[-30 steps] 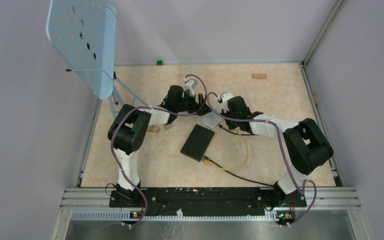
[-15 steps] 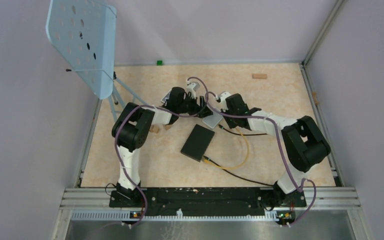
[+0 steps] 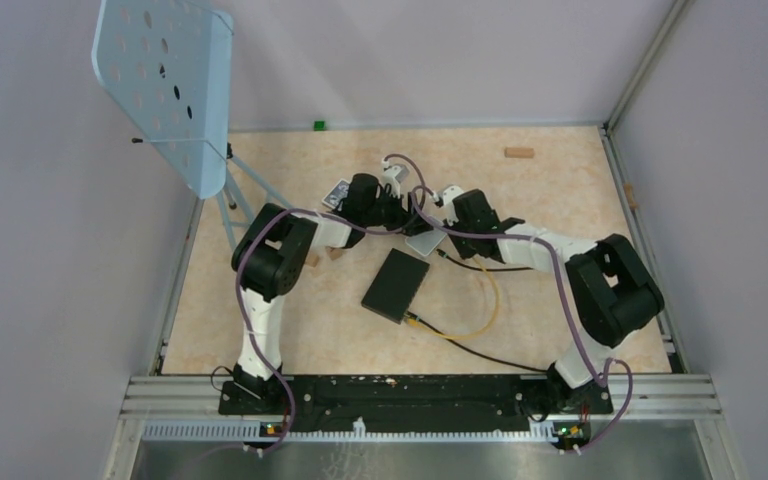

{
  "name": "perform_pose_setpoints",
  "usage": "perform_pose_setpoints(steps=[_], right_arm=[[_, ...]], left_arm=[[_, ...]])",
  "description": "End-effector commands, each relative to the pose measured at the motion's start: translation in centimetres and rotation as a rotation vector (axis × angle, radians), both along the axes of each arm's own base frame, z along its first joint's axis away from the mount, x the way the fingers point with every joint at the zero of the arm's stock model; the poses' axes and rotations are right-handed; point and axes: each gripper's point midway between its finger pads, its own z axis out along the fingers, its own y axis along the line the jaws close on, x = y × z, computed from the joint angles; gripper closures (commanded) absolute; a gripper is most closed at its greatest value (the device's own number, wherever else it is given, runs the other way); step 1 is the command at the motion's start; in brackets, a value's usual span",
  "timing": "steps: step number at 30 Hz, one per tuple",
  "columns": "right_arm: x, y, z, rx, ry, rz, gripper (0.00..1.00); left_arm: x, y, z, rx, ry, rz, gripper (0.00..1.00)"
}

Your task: Insert the plug into the switch port

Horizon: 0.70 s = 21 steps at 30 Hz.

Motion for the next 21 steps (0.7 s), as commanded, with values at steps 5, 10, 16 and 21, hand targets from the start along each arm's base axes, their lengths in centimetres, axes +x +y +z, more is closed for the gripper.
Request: perform_pose_setpoints(steps=[5,10,16,21], right_arm=[[-0.8,-0.8,1.3,0.038,-0.045,-0.026,1.0],[-0.9,-0.4,0.5,0.043,-0.036,0.002,1.0],[-0.3,-0.2,0.0,0.032,-0.049,0.022,1.0],[0.2,-0.1,-0.1,0.03,-0.071,0.023,1.0]], left_arm=[[0.3,-1.0,-0.1,0.0,-0.016,-0.014,0.28],[-0.2,-0.9,-1.0,0.008,0.014,-0.017,0.32],[-0.7,-1.6,-1.4,0.007,0.025,-0.044,0.35],[-0.7,-1.7,-1.9,0.033,0.027,-0.052,0.37]])
